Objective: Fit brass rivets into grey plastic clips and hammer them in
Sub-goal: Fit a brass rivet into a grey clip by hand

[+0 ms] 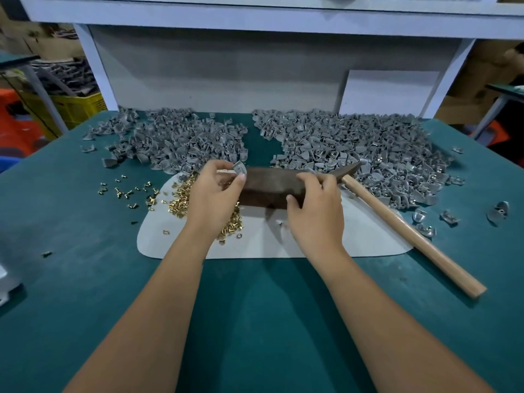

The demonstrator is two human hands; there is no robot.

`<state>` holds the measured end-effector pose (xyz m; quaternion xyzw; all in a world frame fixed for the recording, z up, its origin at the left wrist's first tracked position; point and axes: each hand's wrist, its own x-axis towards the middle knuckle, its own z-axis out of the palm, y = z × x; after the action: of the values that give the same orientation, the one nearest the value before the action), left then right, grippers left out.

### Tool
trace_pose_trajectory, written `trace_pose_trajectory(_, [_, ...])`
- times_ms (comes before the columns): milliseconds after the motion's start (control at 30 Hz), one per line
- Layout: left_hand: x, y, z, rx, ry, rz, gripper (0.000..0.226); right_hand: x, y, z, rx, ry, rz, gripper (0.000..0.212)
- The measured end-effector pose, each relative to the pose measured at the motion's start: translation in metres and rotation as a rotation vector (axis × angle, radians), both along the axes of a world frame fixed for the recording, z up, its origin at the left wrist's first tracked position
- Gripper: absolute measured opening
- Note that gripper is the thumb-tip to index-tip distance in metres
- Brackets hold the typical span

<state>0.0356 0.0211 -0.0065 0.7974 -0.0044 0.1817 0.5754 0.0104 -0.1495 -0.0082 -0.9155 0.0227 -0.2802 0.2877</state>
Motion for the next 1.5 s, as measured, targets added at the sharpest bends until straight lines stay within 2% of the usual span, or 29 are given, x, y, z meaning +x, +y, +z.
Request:
trace_pose_trajectory(67, [-0.001, 0.000, 0.001, -0.030, 0.005, 0.008, 0.019, 0.003, -0.002, -0.001, 0.059, 0.060, 0.015, 0.027])
trace_pose_trajectory(167, [-0.001, 0.002, 0.002, -0.064, 0.008, 0.028, 0.020, 0.006, -0.002, -0.001, 0.131, 0.044, 0.081, 0.015])
trace_pose_trajectory(367, [0.001, 0.001, -0.002, -0.078, 0.017, 0.085, 0.019, 0.010, -0.002, 0.000, 0.145, 0.065, 0.126, 0.013])
trace_pose_trajectory(433, [0.001, 0.002, -0.002, -0.071, 0.011, 0.088, 0.019, 0.007, -0.001, 0.001, 0.026, 0.065, 0.068, 0.016])
trace_pose_trajectory(500, [0.001, 0.003, -0.002, -0.070, 0.003, 0.087, 0.019, 0.002, 0.004, 0.003, -0.161, -0.025, -0.004, 0.020])
trace_pose_trajectory(600, [0.001, 0.008, -0.001, -0.114, -0.026, 0.082, 0.022, -0.014, 0.023, 0.013, -0.156, -0.117, 0.135, 0.018])
trace_pose_trajectory(700, [0.003, 0.014, 0.000, -0.144, -0.081, 0.085, 0.027, -0.017, 0.051, 0.017, -0.207, -0.011, 0.351, 0.017])
trace_pose_trajectory(767, [0.004, 0.016, 0.000, -0.155, -0.103, 0.087, 0.030, -0.011, 0.066, 0.017, -0.329, 0.071, 0.372, 0.020])
trace_pose_trajectory(833, [0.005, 0.018, -0.001, -0.156, -0.115, 0.088, 0.030, -0.006, 0.073, 0.014, -0.363, 0.115, 0.359, 0.023])
trace_pose_trajectory(967, [0.007, 0.018, -0.003, -0.124, -0.115, 0.087, 0.031, -0.006, 0.068, -0.002, -0.357, 0.153, 0.376, 0.030])
trace_pose_trajectory(1100, [0.007, 0.014, -0.003, -0.057, -0.099, 0.054, 0.031, -0.005, 0.051, -0.003, -0.250, 0.182, 0.423, 0.020])
trace_pose_trajectory(1300, [0.006, 0.010, -0.003, 0.011, -0.106, 0.031, 0.027, -0.005, 0.052, -0.001, -0.210, 0.200, 0.449, 0.011])
trace_pose_trajectory(1500, [0.004, 0.007, -0.004, 0.027, -0.115, 0.045, 0.028, -0.011, 0.054, -0.002, -0.180, 0.160, 0.477, 0.011])
